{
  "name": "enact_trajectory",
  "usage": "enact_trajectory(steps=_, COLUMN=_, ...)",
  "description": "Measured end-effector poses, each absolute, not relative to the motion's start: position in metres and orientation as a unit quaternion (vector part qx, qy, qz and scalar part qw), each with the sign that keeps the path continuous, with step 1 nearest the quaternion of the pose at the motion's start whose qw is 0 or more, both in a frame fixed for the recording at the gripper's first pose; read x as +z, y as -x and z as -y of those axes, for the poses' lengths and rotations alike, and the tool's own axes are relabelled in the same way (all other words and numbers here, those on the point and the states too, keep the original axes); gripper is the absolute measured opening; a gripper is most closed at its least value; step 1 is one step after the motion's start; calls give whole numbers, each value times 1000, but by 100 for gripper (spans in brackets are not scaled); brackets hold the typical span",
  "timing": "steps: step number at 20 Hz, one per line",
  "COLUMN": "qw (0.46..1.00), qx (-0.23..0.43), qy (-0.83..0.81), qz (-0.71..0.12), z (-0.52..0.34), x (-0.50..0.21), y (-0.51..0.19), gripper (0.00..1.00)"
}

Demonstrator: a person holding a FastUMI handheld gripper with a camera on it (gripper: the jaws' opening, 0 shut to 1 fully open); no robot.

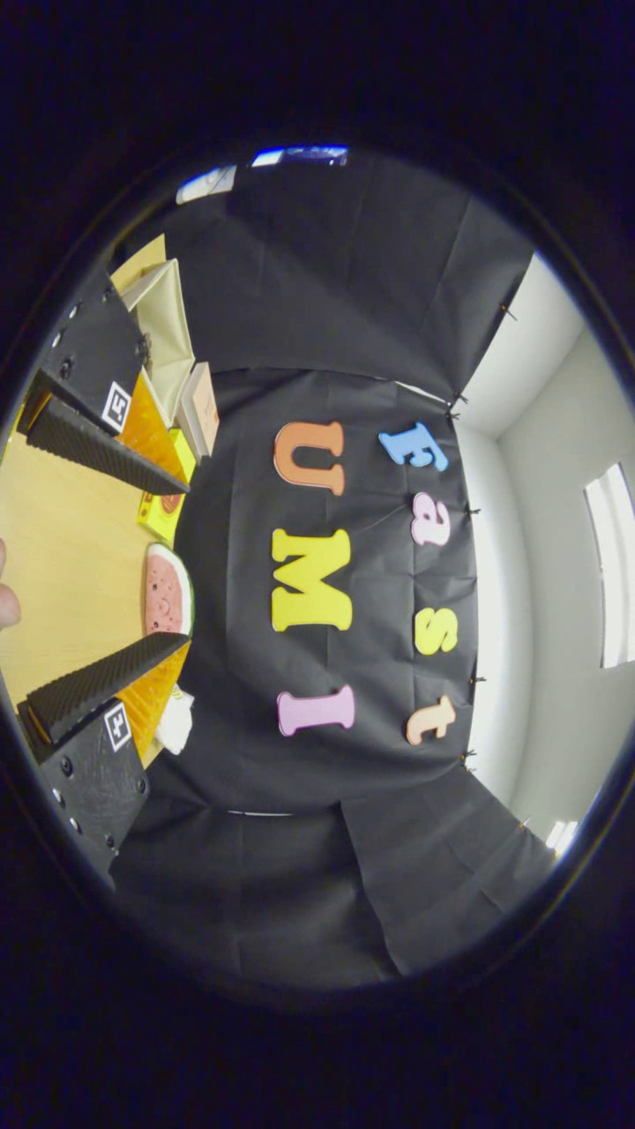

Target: Open the storage box then place both shoes into the box .Put the left shoe in first, then the right shoe, with the right side of both shoes facing outward in a uniform manner.

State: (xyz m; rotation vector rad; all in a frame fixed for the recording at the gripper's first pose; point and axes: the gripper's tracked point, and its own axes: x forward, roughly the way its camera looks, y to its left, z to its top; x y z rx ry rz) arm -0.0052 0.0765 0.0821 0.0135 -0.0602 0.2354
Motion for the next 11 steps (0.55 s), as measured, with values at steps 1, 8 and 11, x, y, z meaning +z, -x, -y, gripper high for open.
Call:
enact_trajectory(steps=1, qw=992, qx=122, qy=-2, qz=25, z=-78, x=79, y=6, gripper=95)
enact_trajectory(steps=8, qw=991, qx=129, qy=-18, qz=-14, z=-97, x=78, y=3, gripper=95)
enact_trajectory(steps=11, qw=991, qx=135, qy=-17, qz=-15, z=-94, x=80, y=13, gripper=95)
